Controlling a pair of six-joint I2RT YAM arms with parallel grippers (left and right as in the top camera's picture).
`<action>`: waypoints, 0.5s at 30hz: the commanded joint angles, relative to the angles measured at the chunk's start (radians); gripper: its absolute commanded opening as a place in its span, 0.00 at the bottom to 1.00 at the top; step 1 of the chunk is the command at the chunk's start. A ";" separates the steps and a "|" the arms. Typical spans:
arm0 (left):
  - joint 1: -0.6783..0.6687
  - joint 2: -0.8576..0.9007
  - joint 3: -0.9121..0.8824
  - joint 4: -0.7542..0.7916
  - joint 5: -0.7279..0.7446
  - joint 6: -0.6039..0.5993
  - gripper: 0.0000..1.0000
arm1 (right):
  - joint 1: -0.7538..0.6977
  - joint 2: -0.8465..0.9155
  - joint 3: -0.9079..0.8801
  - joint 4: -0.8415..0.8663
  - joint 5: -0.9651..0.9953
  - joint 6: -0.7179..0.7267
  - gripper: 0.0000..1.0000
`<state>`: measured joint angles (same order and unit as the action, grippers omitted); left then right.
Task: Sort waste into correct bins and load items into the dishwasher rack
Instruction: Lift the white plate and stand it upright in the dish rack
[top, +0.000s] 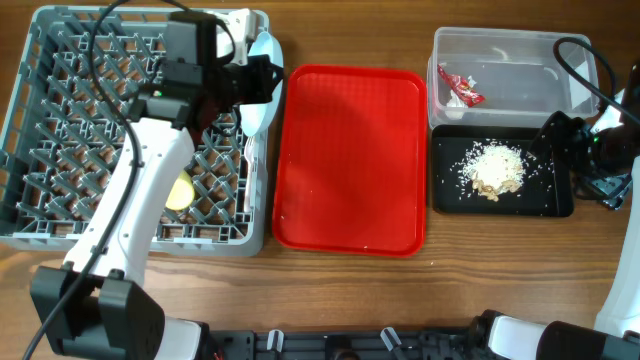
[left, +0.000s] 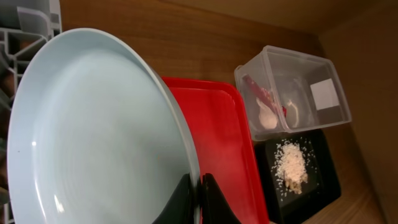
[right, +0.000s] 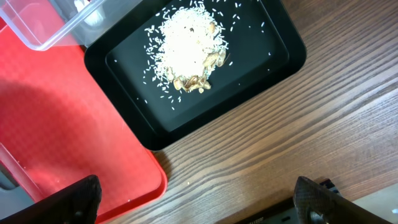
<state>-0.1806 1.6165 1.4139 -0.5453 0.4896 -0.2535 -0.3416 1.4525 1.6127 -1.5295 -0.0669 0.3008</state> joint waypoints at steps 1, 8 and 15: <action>0.038 0.037 0.008 0.003 0.110 -0.025 0.04 | 0.000 -0.020 0.010 -0.002 -0.007 -0.013 1.00; 0.104 0.053 0.008 0.003 0.108 -0.024 0.71 | 0.000 -0.020 0.010 -0.003 -0.007 -0.013 1.00; 0.204 0.025 0.008 -0.061 0.068 -0.012 1.00 | 0.000 -0.020 0.010 0.004 -0.008 -0.013 1.00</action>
<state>-0.0250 1.6646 1.4139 -0.5800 0.5747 -0.2752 -0.3416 1.4525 1.6127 -1.5295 -0.0669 0.3008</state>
